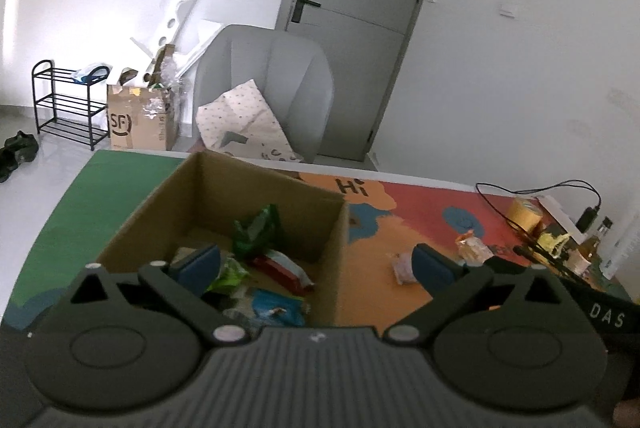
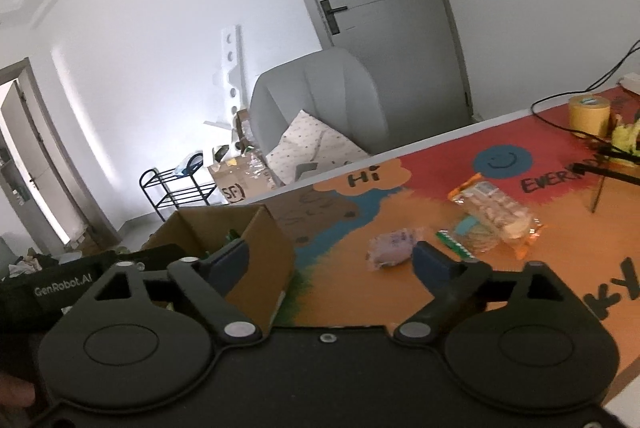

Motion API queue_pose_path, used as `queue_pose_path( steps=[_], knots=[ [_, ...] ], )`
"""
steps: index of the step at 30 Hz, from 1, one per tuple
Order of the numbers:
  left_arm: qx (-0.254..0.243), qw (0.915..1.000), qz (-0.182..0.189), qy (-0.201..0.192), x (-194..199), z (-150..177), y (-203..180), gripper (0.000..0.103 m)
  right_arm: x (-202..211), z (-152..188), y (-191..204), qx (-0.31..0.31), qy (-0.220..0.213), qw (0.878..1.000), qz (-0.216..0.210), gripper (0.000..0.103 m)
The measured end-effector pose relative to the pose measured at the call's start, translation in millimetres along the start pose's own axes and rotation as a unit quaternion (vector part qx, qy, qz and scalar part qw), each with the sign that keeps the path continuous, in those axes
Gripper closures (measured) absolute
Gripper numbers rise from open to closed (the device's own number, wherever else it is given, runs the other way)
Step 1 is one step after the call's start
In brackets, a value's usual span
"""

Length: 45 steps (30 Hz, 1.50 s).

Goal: Organize snacks
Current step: 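Move both open tools back over the remaining clear packs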

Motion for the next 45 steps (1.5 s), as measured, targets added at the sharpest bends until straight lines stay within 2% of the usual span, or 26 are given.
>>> queue_pose_path(
  steps=[20,27,34,37,45],
  knots=[
    [-0.027,0.9984,0.045,0.021,-9,9,-59,0.001,27,-1,-56,-0.024,-0.005,0.999,0.034,0.007],
    [-0.033,0.9976,0.055,0.028,-15,13,-72,0.002,32,-1,-73,-0.034,-0.008,0.998,0.043,0.007],
    [-0.031,0.9979,0.049,0.027,-25,12,-82,0.002,32,-4,-93,-0.049,-0.009,0.997,0.051,0.007],
    [-0.030,0.9979,0.050,0.027,-29,13,-86,0.003,30,-5,-102,-0.056,-0.008,0.997,0.051,0.009],
    [-0.043,0.9969,0.053,0.040,-47,22,-103,0.008,17,0,-122,-0.073,0.009,0.996,0.051,0.022]
  ],
)
Point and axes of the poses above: each gripper's, at about its wrist camera, not at the fingertips, and x roughly against the way its jaws point, y to its left, z to its underside, the point moved 7 cm from there along -x, roughly the way its jaws point, and after that the axes turned 8 degrees about -x, right-handed, at the moved point
